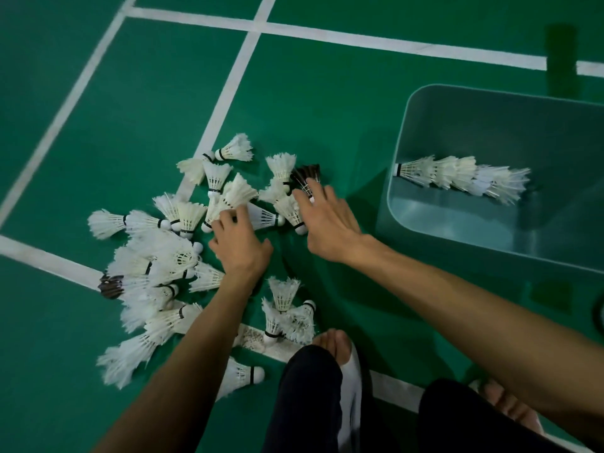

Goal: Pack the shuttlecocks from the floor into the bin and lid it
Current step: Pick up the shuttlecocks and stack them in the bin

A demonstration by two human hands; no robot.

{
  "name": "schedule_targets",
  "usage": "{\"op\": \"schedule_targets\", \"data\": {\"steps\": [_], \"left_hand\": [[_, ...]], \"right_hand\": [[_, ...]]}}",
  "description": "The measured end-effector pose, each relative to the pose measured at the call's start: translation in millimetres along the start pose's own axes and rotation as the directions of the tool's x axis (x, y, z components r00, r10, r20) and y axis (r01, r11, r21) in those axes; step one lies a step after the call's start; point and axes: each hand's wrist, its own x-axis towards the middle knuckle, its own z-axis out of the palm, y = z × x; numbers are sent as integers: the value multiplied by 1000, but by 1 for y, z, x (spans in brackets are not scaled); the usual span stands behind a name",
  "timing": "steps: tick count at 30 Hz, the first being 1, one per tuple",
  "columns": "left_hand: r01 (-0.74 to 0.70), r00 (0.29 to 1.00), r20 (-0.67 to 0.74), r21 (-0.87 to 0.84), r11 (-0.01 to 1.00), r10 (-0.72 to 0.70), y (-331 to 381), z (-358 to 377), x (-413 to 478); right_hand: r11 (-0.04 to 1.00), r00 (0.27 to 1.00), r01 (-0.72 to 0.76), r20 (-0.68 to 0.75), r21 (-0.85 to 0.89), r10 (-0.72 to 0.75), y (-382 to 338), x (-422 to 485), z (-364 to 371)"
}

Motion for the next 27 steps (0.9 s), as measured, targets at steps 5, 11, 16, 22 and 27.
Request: {"op": "schedule_targets", "data": {"steps": [5,11,16,22,27], "left_hand": [[-91,993,-83,-59,994,86,-2,1,5],[-168,961,-252,-208,964,113,8,5,1],[-235,952,-297,-552,800,75,28,2,-7],[-376,917,-266,-324,868,297,37,-16,-7],[-226,967,-89,-730,645,238,53,-38,-16]], "right_hand": [[997,997,74,-18,19,-74,-10,31,0],[999,1000,29,-8,-46,-29,-4,37,0],[998,998,-61,-11,27,62,2,18,-4],[927,970,-135,-145,349,196,1,-13,-6],[930,919,32,-378,367,117,-14,-36,-39]]}}
